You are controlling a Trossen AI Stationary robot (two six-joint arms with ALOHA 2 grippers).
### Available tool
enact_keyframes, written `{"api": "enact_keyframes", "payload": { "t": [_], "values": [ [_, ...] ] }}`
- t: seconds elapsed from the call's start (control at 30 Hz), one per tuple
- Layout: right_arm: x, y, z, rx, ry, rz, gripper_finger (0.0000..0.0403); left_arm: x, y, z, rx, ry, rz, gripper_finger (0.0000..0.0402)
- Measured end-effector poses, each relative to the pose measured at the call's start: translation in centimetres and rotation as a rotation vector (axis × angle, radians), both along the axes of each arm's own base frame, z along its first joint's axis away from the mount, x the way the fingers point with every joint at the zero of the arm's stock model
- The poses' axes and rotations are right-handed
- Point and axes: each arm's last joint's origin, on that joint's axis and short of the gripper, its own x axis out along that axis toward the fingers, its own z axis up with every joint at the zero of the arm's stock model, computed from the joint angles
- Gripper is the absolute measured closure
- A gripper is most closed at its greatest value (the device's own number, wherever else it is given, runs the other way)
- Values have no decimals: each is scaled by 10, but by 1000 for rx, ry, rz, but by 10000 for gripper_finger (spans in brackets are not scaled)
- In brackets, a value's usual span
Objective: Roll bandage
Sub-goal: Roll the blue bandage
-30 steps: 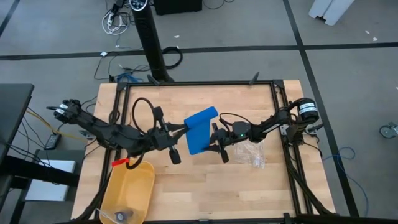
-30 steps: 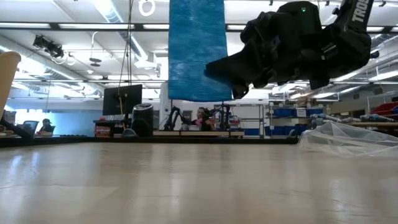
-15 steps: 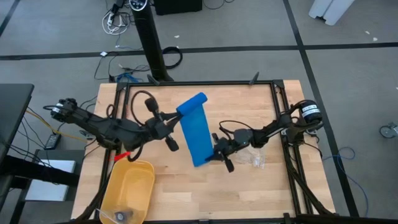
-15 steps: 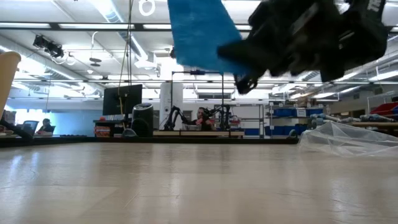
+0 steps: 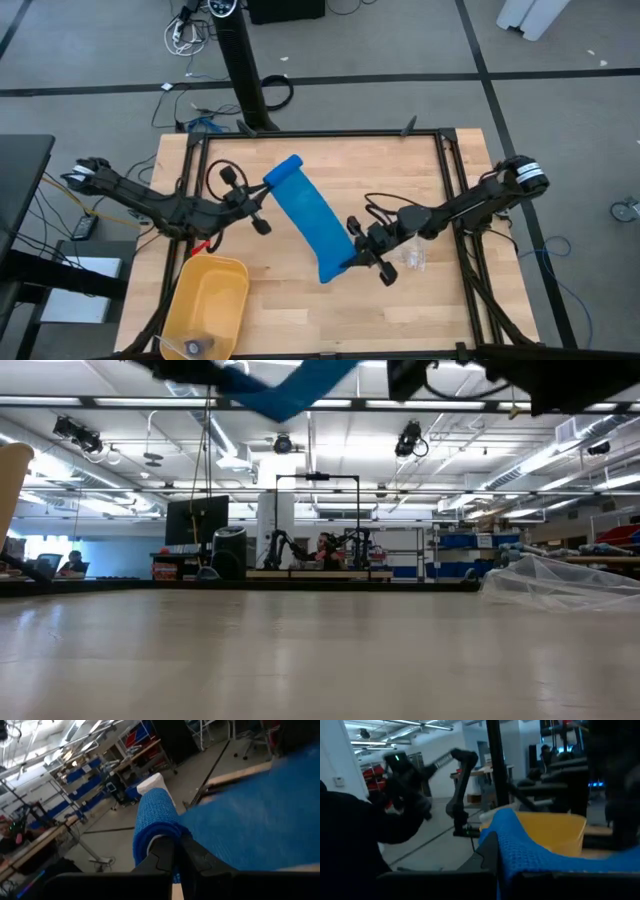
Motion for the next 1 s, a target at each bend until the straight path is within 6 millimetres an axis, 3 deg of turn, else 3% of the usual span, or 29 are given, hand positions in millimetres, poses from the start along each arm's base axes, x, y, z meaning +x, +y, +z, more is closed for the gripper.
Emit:
{"api": "enact_keyframes", "payload": {
  "t": [0.17,0.33,0.5,0.8,1.0],
  "values": [
    [4,-1,31,-77,-48,-63,402,-10,4,-43,-26,-8,4,388],
    [13,0,62,-149,-100,-120,403,-17,7,-69,-76,-33,8,388],
    [20,-4,90,-196,-149,-186,403,-19,7,-80,-108,-24,-11,388],
    [29,-24,130,-257,-236,-327,403,-2,-1,-98,-87,86,-51,388],
    [29,-15,130,-279,-208,-305,403,1,-1,-92,-82,25,-43,388]
  ]
}}
